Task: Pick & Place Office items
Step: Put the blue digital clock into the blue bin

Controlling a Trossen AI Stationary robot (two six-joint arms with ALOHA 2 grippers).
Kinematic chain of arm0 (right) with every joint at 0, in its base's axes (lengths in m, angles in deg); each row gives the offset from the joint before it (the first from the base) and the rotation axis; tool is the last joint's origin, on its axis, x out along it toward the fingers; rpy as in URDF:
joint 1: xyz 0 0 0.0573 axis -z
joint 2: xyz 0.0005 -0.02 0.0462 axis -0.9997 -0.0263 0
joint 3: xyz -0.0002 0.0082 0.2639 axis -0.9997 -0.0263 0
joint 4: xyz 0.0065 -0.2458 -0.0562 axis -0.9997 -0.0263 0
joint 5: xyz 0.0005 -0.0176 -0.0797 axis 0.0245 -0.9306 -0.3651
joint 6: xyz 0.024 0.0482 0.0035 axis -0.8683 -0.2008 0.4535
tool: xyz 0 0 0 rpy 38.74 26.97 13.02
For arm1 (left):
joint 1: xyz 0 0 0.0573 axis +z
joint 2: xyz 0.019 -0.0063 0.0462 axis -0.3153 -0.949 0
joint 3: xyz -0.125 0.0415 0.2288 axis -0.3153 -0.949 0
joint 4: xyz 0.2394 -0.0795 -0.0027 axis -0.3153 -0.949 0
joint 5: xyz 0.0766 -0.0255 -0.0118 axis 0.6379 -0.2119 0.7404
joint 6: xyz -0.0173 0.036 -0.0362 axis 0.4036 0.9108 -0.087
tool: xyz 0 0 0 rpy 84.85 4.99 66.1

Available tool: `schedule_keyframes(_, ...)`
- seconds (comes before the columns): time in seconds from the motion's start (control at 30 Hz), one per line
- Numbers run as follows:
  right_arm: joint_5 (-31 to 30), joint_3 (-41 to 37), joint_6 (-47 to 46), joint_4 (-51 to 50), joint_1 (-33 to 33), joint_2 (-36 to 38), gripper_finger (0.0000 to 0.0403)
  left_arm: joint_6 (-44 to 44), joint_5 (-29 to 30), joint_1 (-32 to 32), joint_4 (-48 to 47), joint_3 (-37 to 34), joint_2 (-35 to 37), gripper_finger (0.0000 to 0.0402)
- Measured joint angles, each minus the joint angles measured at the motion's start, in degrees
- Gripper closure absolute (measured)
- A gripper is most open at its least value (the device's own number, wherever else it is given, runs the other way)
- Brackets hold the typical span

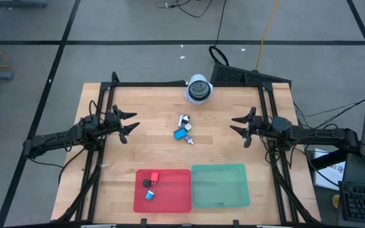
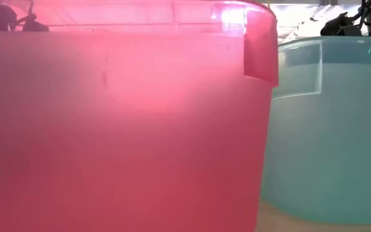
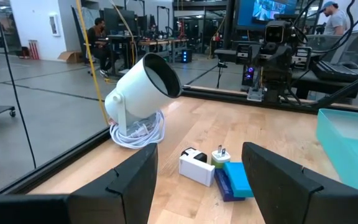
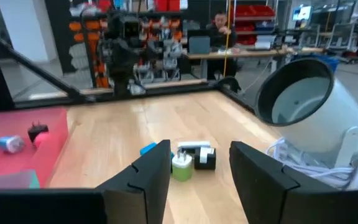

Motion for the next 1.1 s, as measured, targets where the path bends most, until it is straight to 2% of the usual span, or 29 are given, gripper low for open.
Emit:
schedule_keyframes(0.27,-0.04,-4.21,-0.11,0.5,0.22,8.34,0.0287,0.0,-0.02,0.0,0.12,-0.02,0.0,0.0165)
schedule_keyframes(0.4,3.84,-4.3,-0.1,0.46,0.2,9.89,0.0301,0.0,-0.02,0.0,0.32,-0.02,0.0,0.0165)
schedule_keyframes(0.57,5.75,-4.41,-0.31,-1.9,0.2,10.16,0.0317,0.0,0.02,0.0,0.96,-0.11,0.0,0.0165)
schedule_keyframes(1.1,5.79,-5.75,0.14,-4.1,0.2,10.13,0.0397,0.0,0.0,0.0,1.18,-0.11,0.0,0.0165)
